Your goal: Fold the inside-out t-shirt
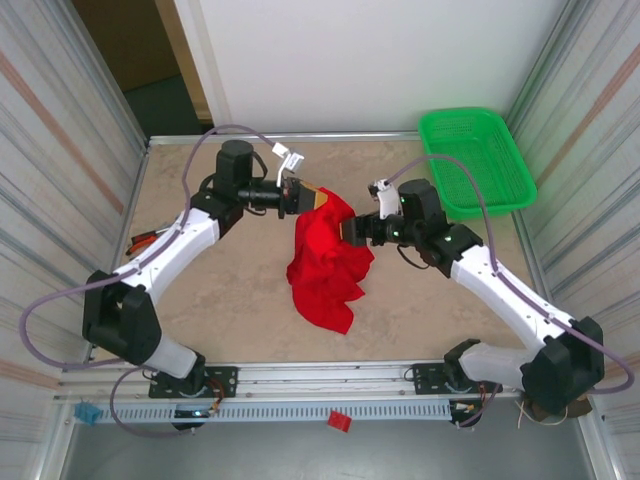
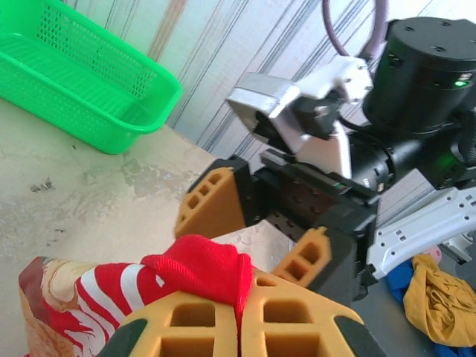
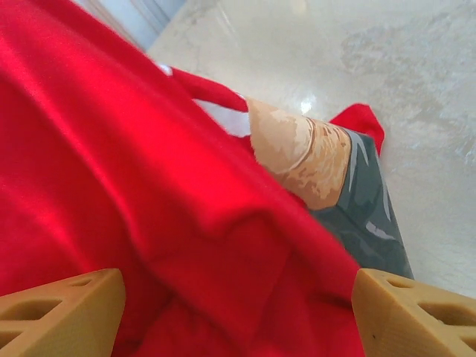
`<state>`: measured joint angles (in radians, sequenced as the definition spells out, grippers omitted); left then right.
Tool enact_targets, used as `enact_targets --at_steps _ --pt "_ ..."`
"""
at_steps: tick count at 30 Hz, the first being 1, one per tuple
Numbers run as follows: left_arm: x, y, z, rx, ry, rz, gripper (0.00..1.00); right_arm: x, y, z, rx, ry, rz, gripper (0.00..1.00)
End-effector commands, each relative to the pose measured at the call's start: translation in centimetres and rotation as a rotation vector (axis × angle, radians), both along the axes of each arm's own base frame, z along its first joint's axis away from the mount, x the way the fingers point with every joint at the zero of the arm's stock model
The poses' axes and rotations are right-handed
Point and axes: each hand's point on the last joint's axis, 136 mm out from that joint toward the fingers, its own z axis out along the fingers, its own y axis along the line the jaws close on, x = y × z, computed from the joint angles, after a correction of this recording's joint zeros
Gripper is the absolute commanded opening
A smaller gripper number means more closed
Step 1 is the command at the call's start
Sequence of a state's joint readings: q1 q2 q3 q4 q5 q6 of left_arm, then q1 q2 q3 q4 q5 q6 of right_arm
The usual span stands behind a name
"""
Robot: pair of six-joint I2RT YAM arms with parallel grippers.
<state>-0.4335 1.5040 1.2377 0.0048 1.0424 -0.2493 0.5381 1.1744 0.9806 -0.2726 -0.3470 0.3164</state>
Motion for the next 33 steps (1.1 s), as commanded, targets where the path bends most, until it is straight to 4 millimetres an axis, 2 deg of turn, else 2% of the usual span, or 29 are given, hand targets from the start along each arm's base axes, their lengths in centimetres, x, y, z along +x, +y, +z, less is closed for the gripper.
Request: enact_targets --at_steps 1,7,10,11,12,15,16,18,19,20,21,23,26,29,33 --pt "-0.1 -0.1 3.2 -0.057 -0.079 -0.054 0.00 -0.1 0.5 3.2 0.045 -0.071 0.037 0.78" --pt "0.3 0.0 3.8 -0.067 -0.088 -0.070 0.00 1.8 2.3 3.3 0.051 -0.064 0.060 0.78" --pt "0.4 0.1 4.4 -0.082 -0.096 -0.085 0.00 3.4 3.0 2.2 0.041 -0.046 0.061 0.72" --pt "0.5 0.3 4.5 -0.085 -0.095 -0.089 0.00 4.0 3.2 2.0 0.048 -0.037 0.064 0.67" --pt "0.6 0.4 4.6 -0.087 -0.095 -0.090 0.00 4.5 3.4 2.1 0.059 -0.030 0.069 0.56" --pt "1.4 0.9 4.2 -0.084 -0.085 -0.070 0.00 5.1 3.9 3.1 0.094 -0.023 0.099 0.07" --pt "2.0 1.3 3.9 -0.082 -0.078 -0.056 0.00 5.1 3.8 3.6 0.106 -0.021 0.107 0.00" --pt "3.5 2.2 2.8 -0.063 -0.065 0.000 0.00 4.9 3.5 4.4 0.142 -0.018 0.121 0.00" --pt "4.7 2.8 2.0 -0.050 -0.062 0.050 0.04 4.7 3.3 5.0 0.165 -0.017 0.130 0.00" --pt "6.1 3.8 1.1 -0.031 -0.052 0.123 0.20 4.4 3.1 5.5 0.188 -0.016 0.139 0.00" --pt "7.2 4.6 0.5 -0.023 -0.046 0.174 0.28 4.2 2.9 5.9 0.206 -0.016 0.140 0.00" --pt "9.6 6.5 -0.7 -0.006 -0.033 0.303 0.40 3.8 2.7 6.8 0.247 -0.015 0.147 0.00" --pt "10.7 8.6 -1.1 0.020 -0.060 0.461 0.51 3.6 2.6 7.5 0.283 -0.007 0.143 0.00" --pt "8.8 8.7 -0.2 0.032 -0.078 0.546 0.56 3.8 2.5 7.4 0.292 0.013 0.125 0.00" --pt "3.6 5.5 0.1 0.117 -0.222 0.582 0.64 4.2 2.5 7.0 0.292 0.036 0.089 0.00"
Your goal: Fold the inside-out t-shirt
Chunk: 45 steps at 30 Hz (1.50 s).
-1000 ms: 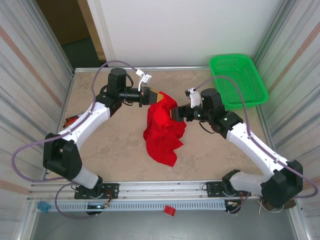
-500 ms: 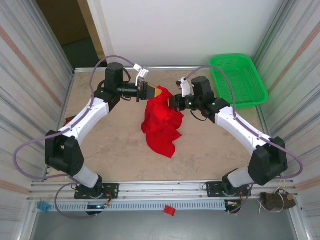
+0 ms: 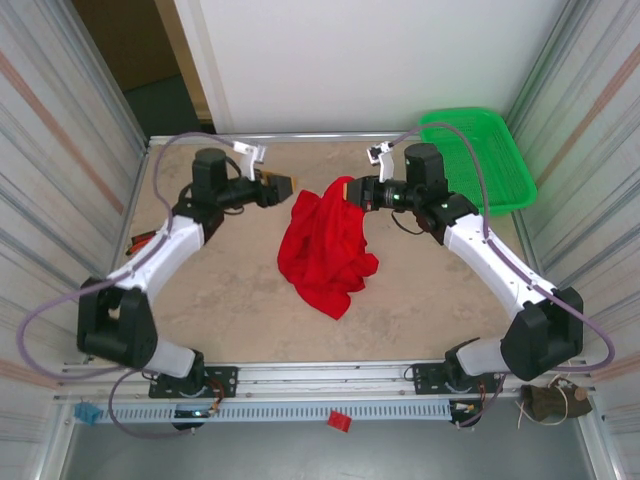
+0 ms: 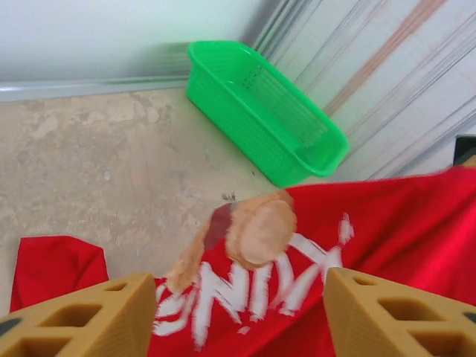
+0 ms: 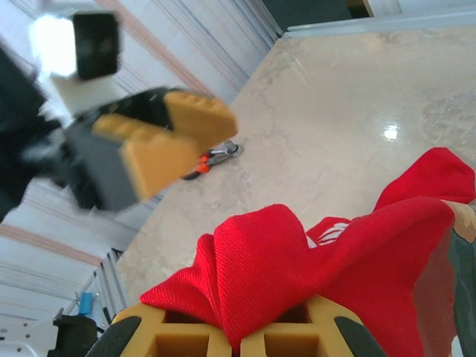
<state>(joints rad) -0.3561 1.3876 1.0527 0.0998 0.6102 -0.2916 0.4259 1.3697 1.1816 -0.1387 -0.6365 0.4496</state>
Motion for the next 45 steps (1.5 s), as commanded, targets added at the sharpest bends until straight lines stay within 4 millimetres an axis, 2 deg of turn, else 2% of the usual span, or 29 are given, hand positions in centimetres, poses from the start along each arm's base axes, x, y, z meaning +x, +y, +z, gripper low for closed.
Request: enact_targets --at_steps 1,3,7,10,14,17,22,25,29,30,31,32,33,35,40,45 --pt "-3.4 -1.7 3.0 0.086 -0.201 0.090 0.64 -0.3 0.2 1.3 0.041 0.002 -0.011 0.00" --pt "-4.5 -3.1 1.8 0.123 -0.233 0.100 0.65 -0.3 0.2 1.1 0.034 0.011 -0.015 0.00" --pt "-5.3 -6.1 0.2 0.104 -0.242 0.047 0.67 -0.3 0.2 0.8 0.023 0.021 -0.024 0.00" --pt "-5.1 -7.8 -0.3 0.117 -0.254 0.028 0.69 -0.5 0.3 0.7 0.014 0.022 -0.029 0.00" --pt "-4.2 -8.6 -0.5 0.114 -0.247 0.032 0.69 -0.9 0.3 0.4 0.009 0.024 -0.028 0.00" --pt "-3.4 -8.7 -0.5 0.122 -0.248 0.050 0.56 -1.3 0.2 0.0 -0.001 0.027 -0.029 0.00" --pt "-2.8 -7.4 0.6 0.011 -0.211 0.005 0.00 -0.7 -1.2 -1.2 -0.024 0.037 -0.079 0.00" --pt "-3.7 -6.9 2.2 -0.092 -0.201 -0.109 0.00 0.7 -2.4 -2.6 -0.031 0.065 -0.130 0.00" --pt "-4.4 -5.9 3.5 -0.217 -0.134 -0.252 0.00 2.5 -3.1 -4.6 -0.064 0.097 -0.174 0.00" --pt "-4.3 -5.5 3.6 -0.240 -0.123 -0.256 0.00 2.8 -3.2 -5.0 -0.070 0.107 -0.183 0.16" --pt "-4.3 -5.3 3.7 -0.253 -0.118 -0.259 0.00 3.0 -3.3 -5.3 -0.069 0.121 -0.187 0.42" --pt "-4.3 -5.2 3.8 -0.264 -0.117 -0.265 0.00 2.9 -3.3 -5.2 -0.059 0.125 -0.187 0.56" --pt "-4.3 -5.1 3.9 -0.266 -0.113 -0.268 0.00 2.5 -3.3 -4.8 -0.042 0.121 -0.191 0.63" --pt "-4.5 -5.1 3.8 -0.265 -0.110 -0.276 0.00 1.7 -3.5 -4.3 -0.008 0.127 -0.199 0.69" --pt "-4.7 -5.5 3.7 -0.264 -0.099 -0.310 0.00 0.0 -2.8 -3.6 0.090 0.145 -0.198 0.70" --pt "-5.2 -5.8 3.7 -0.265 -0.083 -0.352 0.00 0.6 -1.1 -3.8 0.102 0.147 -0.177 0.70"
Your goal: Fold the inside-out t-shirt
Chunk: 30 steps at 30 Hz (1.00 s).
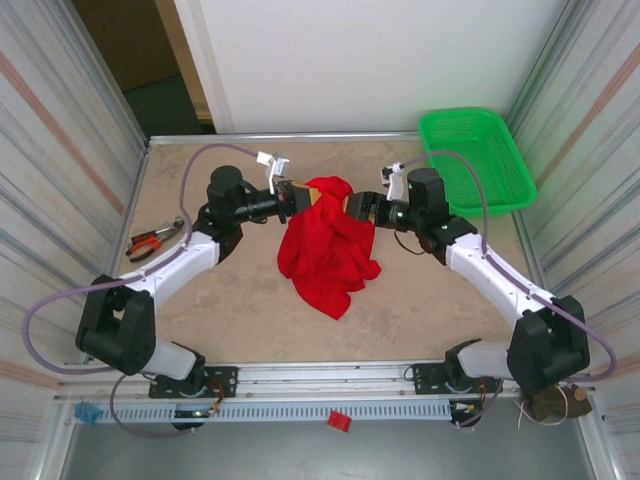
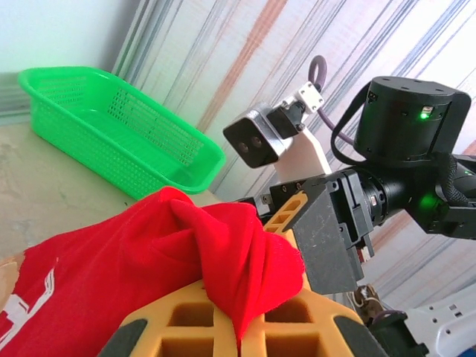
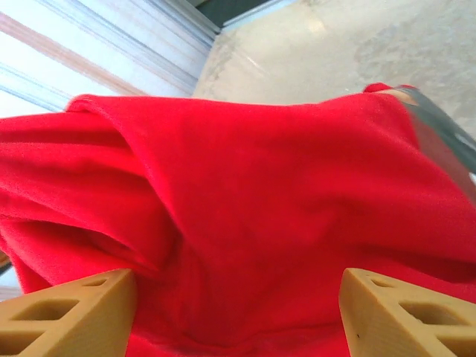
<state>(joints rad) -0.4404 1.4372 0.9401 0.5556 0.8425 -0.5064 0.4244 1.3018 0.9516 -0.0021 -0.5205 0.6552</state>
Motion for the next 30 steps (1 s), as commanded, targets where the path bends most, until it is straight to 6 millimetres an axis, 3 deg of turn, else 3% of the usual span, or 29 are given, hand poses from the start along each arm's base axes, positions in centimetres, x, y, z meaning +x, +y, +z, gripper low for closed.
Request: enact_targets --at_steps 1,3,4,8,15,20,24,30 --pt "-0.9 -0.6 1.1 -0.023 -0.021 -0.073 0.00 1.2 1.2 1.7 0.063 -0.028 0.002 0.70" --pt "-1.1 -0.7 0.8 -0.021 -0.009 -0.091 0.00 1.6 2.1 2.0 0.080 -0.031 0.038 0.67" --pt "-1.2 -0.7 0.6 -0.021 0.000 -0.102 0.00 1.8 2.6 2.4 0.092 -0.030 0.063 0.61" --pt "-0.9 -0.6 -0.3 -0.014 0.024 -0.100 0.00 1.6 3.4 3.8 0.120 -0.049 0.133 0.00" --pt "2.8 2.4 -3.9 0.014 0.098 0.091 0.02 -2.1 3.2 8.8 0.227 -0.170 0.308 0.00" --pt "4.5 4.4 -5.6 0.041 0.135 0.163 0.32 -3.8 3.2 9.6 0.251 -0.225 0.393 0.00" --pt "3.2 5.0 -3.9 0.064 0.079 0.153 0.47 -3.6 2.8 8.4 0.241 -0.200 0.401 0.00" --pt "0.7 4.7 -0.1 0.162 -0.064 0.103 0.58 -3.2 2.6 6.5 0.211 -0.150 0.436 0.00"
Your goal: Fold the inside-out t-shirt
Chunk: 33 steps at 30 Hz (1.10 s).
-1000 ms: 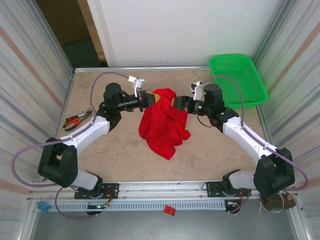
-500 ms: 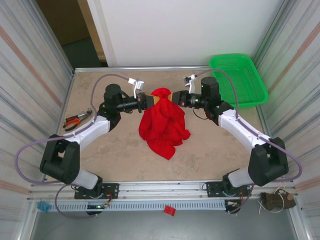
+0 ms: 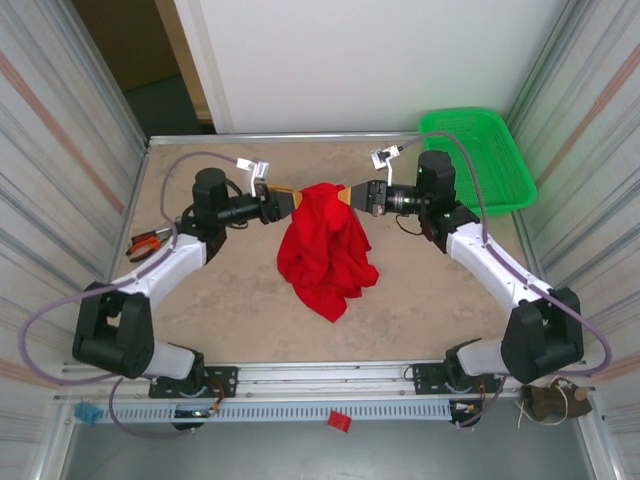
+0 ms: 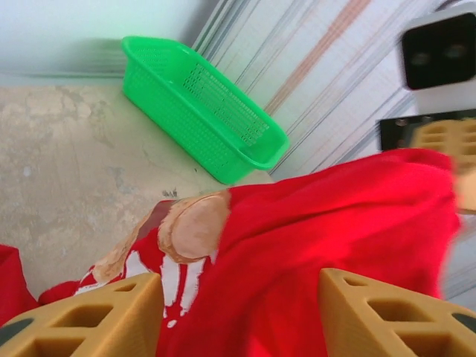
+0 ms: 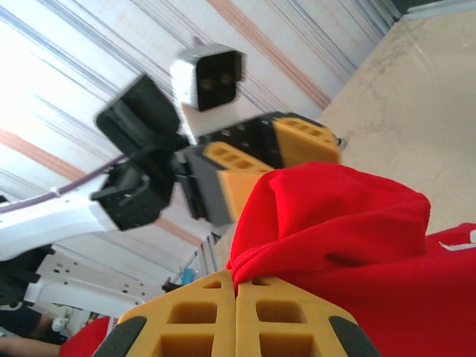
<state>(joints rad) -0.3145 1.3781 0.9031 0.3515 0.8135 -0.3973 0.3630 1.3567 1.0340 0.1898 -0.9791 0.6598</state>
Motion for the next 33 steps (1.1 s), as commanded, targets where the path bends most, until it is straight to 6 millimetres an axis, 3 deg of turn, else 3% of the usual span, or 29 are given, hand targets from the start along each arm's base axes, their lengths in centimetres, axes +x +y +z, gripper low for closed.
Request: enact_targets --at_steps 1,6,23,26,32,33 --pt "-1.7 -0.7 3.2 0.089 -0.132 -0.072 0.58 -0.5 0.1 -0.5 -0.014 -0.018 0.066 0.00" --pt "-2.0 -1.8 3.2 0.167 -0.162 -0.152 0.59 -0.4 0.2 -0.6 -0.026 -0.017 0.074 0.00" --pt "-1.8 -5.1 0.1 0.275 -0.160 -0.288 0.61 -0.3 0.2 -0.7 -0.030 -0.014 0.074 0.00" --pt "-1.1 -5.6 0.4 0.256 -0.164 -0.290 0.48 -0.5 0.1 -1.0 -0.041 -0.008 0.072 0.00" --pt "-0.6 -6.1 1.5 0.234 -0.179 -0.309 0.00 -0.7 -0.6 -2.0 -0.061 0.004 0.052 0.00" --pt "-0.8 -6.1 1.8 0.229 -0.181 -0.312 0.00 -0.7 -0.8 -2.1 -0.063 0.005 0.049 0.00"
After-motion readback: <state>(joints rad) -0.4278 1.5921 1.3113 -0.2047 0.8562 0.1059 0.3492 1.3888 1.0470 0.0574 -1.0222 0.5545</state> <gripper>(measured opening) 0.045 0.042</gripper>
